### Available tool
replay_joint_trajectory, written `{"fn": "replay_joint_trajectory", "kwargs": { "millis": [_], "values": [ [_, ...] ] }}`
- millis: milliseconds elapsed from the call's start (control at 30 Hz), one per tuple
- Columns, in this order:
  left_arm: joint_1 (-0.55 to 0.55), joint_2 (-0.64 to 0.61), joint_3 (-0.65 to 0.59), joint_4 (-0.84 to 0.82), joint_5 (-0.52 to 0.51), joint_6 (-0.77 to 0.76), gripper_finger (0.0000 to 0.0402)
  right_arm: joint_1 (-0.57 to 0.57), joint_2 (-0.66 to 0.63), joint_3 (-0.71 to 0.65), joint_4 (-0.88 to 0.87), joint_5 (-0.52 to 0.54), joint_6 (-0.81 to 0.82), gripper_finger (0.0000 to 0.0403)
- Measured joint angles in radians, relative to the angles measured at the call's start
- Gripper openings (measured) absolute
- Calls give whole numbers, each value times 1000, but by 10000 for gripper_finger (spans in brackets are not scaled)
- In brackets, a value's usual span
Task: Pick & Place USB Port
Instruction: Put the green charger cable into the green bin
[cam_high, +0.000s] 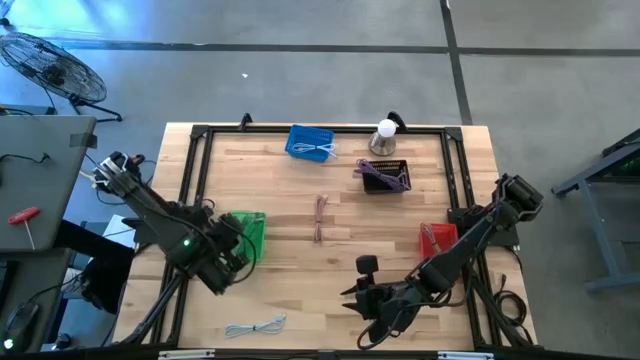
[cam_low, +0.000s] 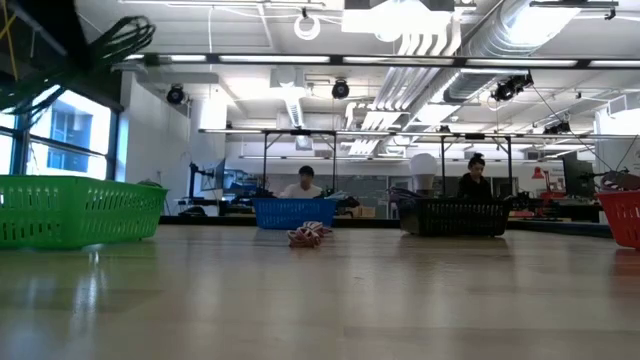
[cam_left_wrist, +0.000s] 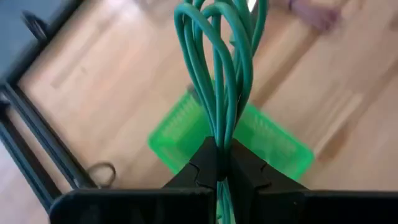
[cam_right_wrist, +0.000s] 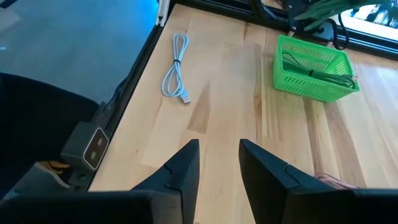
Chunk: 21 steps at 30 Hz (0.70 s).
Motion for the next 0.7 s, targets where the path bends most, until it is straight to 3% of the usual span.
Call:
{"fn": "replay_joint_trajectory", "kwargs": {
  "millis": [367,700],
  "values": [
    [-13,0,-217,251,21,-29,8,0,0,0,0,36,-17,105],
    [-12,-1,-285,291,-2,-52,8,-13,0,0,-1,33,-56,105]
  ]
}}
